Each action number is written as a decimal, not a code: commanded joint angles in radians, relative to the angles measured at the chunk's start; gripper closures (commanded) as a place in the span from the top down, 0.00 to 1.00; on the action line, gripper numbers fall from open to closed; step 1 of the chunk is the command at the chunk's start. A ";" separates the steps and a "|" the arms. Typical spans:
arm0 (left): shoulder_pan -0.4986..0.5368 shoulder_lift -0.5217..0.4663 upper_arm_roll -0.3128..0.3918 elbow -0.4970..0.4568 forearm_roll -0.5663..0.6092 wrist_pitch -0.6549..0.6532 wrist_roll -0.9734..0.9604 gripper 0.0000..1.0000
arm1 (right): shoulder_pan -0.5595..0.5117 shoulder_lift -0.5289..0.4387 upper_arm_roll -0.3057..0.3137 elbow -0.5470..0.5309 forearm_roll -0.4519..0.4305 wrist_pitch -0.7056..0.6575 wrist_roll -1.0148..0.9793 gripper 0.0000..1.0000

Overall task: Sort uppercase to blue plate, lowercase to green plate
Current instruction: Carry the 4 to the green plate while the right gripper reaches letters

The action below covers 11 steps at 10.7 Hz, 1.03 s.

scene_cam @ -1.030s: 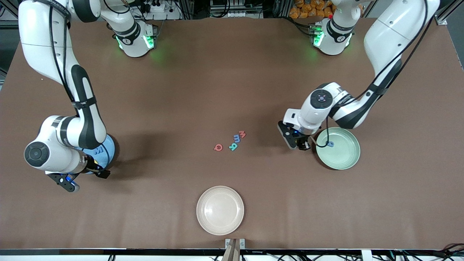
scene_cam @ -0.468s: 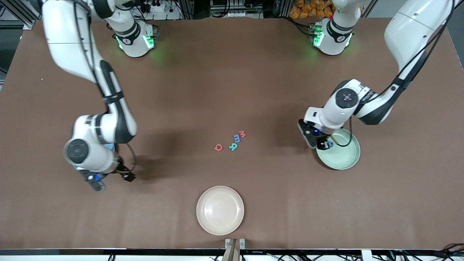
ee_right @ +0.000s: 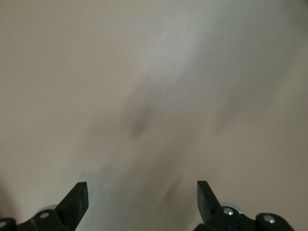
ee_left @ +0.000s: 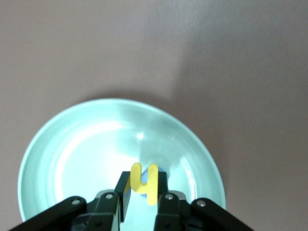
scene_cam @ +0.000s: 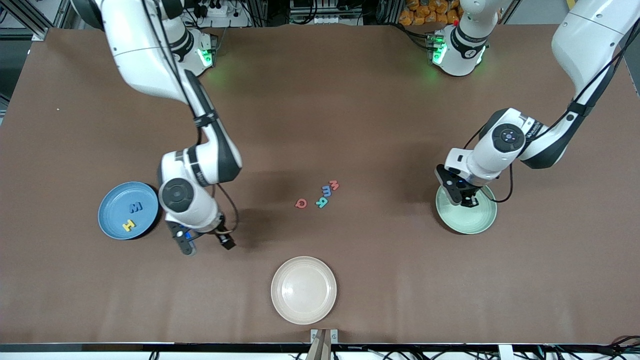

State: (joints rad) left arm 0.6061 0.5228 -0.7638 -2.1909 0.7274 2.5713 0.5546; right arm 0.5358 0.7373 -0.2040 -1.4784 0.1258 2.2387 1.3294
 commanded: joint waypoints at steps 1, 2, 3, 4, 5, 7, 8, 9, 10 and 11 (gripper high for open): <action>0.041 -0.029 -0.022 -0.033 0.029 0.000 -0.001 0.04 | 0.024 0.025 0.040 0.059 0.049 0.019 0.123 1.00; 0.050 -0.029 -0.022 -0.033 0.029 0.000 -0.001 0.10 | 0.029 0.033 0.073 0.066 0.049 0.044 0.169 1.00; 0.063 -0.029 -0.022 -0.035 0.029 0.000 -0.001 0.28 | 0.045 0.043 0.096 0.067 0.048 0.091 0.218 1.00; 0.072 -0.027 -0.022 -0.033 0.029 0.001 -0.001 0.36 | 0.067 0.056 0.098 0.066 0.048 0.111 0.253 1.00; 0.077 -0.027 -0.022 -0.035 0.029 0.000 -0.001 0.43 | 0.090 0.066 0.098 0.066 0.048 0.111 0.260 1.00; 0.080 -0.027 -0.022 -0.033 0.029 0.000 -0.007 0.50 | 0.127 0.082 0.098 0.066 0.048 0.110 0.278 1.00; 0.080 -0.027 -0.022 -0.033 0.029 0.000 -0.019 0.50 | 0.139 0.089 0.098 0.064 0.046 0.110 0.296 1.00; 0.078 -0.029 -0.029 -0.033 0.027 0.000 -0.045 0.50 | 0.151 0.091 0.098 0.064 0.049 0.108 0.304 1.00; 0.078 -0.029 -0.060 -0.035 0.027 0.000 -0.095 0.50 | 0.159 0.091 0.098 0.064 0.052 0.108 0.304 1.00; 0.077 -0.029 -0.080 -0.035 0.027 -0.002 -0.143 0.49 | 0.165 0.093 0.098 0.059 0.054 0.108 0.306 1.00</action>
State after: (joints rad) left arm 0.6688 0.5228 -0.7986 -2.2034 0.7274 2.5719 0.4948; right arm 0.6915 0.8181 -0.1014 -1.4377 0.1562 2.3498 1.6239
